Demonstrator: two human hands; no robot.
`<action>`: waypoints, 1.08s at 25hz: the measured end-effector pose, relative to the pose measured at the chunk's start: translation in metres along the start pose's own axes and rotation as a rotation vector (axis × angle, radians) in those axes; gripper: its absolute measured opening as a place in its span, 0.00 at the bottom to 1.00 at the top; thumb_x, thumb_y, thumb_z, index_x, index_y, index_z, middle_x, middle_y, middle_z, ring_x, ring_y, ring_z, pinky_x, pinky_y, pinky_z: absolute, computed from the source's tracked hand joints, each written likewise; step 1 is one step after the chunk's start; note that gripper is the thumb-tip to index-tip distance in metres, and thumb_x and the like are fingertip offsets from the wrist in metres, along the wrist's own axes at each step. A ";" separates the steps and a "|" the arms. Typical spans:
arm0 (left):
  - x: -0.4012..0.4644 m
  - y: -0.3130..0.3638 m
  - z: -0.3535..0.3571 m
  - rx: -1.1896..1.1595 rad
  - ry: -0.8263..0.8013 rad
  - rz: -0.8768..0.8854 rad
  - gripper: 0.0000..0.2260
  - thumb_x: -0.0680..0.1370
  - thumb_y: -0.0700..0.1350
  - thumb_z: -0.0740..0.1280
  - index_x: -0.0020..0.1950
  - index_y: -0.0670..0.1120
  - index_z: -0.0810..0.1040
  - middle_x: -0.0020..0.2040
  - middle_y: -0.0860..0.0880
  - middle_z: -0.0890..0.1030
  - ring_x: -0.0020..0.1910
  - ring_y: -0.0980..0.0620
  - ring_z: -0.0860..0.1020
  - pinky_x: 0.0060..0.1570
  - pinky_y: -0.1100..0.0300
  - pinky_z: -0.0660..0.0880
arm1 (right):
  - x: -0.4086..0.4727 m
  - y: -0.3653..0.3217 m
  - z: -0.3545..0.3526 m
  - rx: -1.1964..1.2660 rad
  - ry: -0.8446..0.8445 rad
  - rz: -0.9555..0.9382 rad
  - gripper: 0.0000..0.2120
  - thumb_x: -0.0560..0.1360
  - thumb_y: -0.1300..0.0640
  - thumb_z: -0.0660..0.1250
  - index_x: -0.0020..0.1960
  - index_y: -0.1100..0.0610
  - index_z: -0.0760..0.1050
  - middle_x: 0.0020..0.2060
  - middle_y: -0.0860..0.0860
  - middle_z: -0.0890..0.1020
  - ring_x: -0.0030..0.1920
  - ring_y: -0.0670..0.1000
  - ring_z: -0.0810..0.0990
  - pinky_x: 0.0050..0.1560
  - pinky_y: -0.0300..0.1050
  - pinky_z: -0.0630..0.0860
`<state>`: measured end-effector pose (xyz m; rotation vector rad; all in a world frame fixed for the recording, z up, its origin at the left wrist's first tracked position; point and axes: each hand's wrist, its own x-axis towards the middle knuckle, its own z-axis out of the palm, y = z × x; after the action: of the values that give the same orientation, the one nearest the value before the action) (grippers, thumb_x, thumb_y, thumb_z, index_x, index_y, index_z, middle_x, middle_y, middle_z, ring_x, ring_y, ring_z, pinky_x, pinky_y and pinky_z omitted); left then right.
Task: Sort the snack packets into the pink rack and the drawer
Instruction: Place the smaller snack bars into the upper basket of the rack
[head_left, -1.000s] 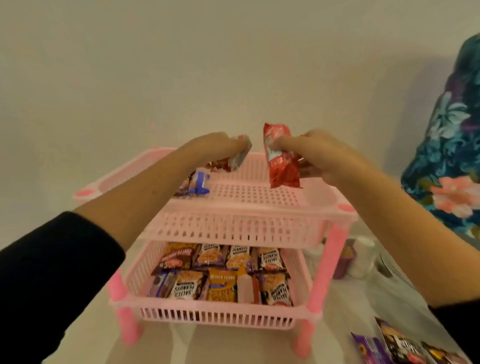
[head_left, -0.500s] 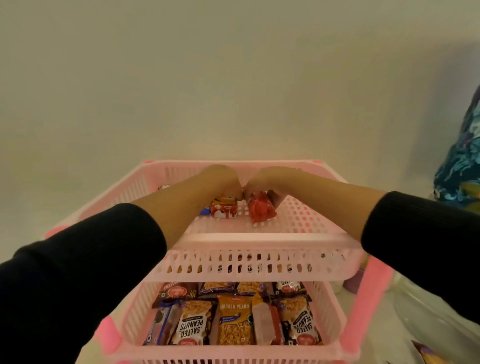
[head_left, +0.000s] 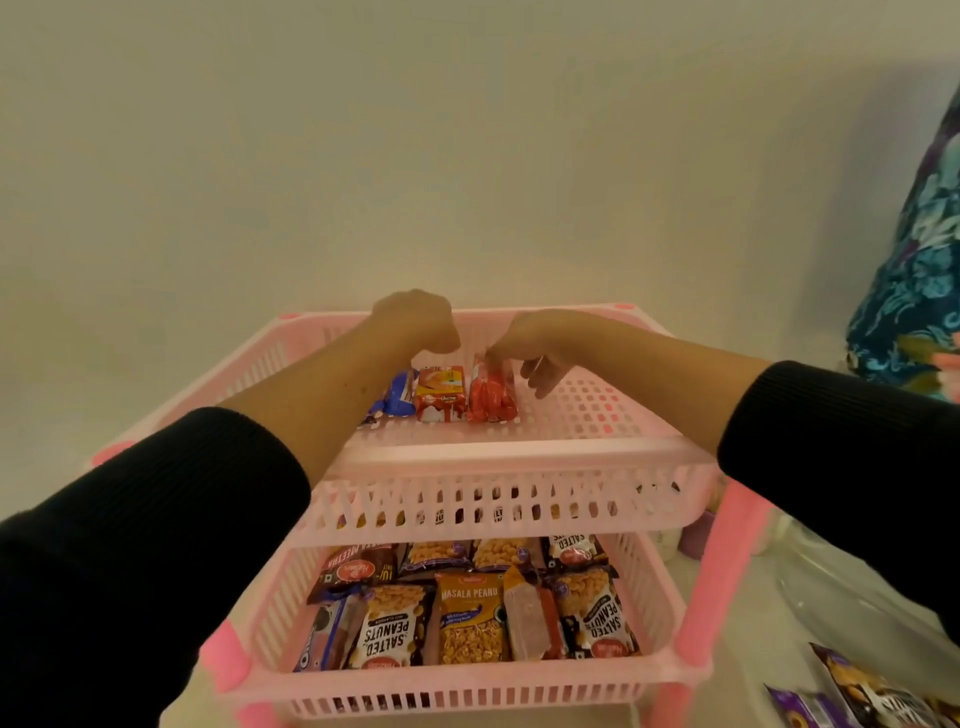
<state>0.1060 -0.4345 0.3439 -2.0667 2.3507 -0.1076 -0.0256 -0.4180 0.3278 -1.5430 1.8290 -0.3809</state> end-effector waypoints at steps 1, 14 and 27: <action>-0.005 -0.001 -0.005 -0.006 0.075 0.026 0.14 0.79 0.47 0.61 0.59 0.40 0.74 0.38 0.47 0.74 0.38 0.47 0.80 0.36 0.59 0.77 | -0.005 0.003 -0.007 -0.020 0.022 -0.024 0.29 0.76 0.50 0.67 0.71 0.64 0.63 0.63 0.65 0.72 0.59 0.63 0.76 0.49 0.54 0.78; -0.201 0.118 0.009 -0.701 0.821 0.471 0.10 0.73 0.43 0.61 0.50 0.45 0.78 0.43 0.49 0.81 0.40 0.49 0.79 0.43 0.55 0.75 | -0.189 0.161 -0.060 0.660 0.563 -0.577 0.08 0.71 0.62 0.65 0.48 0.53 0.72 0.36 0.51 0.83 0.34 0.47 0.82 0.33 0.39 0.77; -0.306 0.339 0.262 -1.026 -0.248 0.126 0.09 0.77 0.47 0.65 0.51 0.43 0.75 0.51 0.42 0.80 0.52 0.41 0.79 0.52 0.50 0.77 | -0.251 0.483 0.031 0.016 0.604 0.223 0.25 0.74 0.49 0.67 0.65 0.61 0.68 0.63 0.61 0.72 0.63 0.61 0.72 0.65 0.54 0.69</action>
<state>-0.1767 -0.1006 0.0515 -1.9607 2.5993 1.5382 -0.3513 -0.0548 0.0834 -1.2730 2.4175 -0.8175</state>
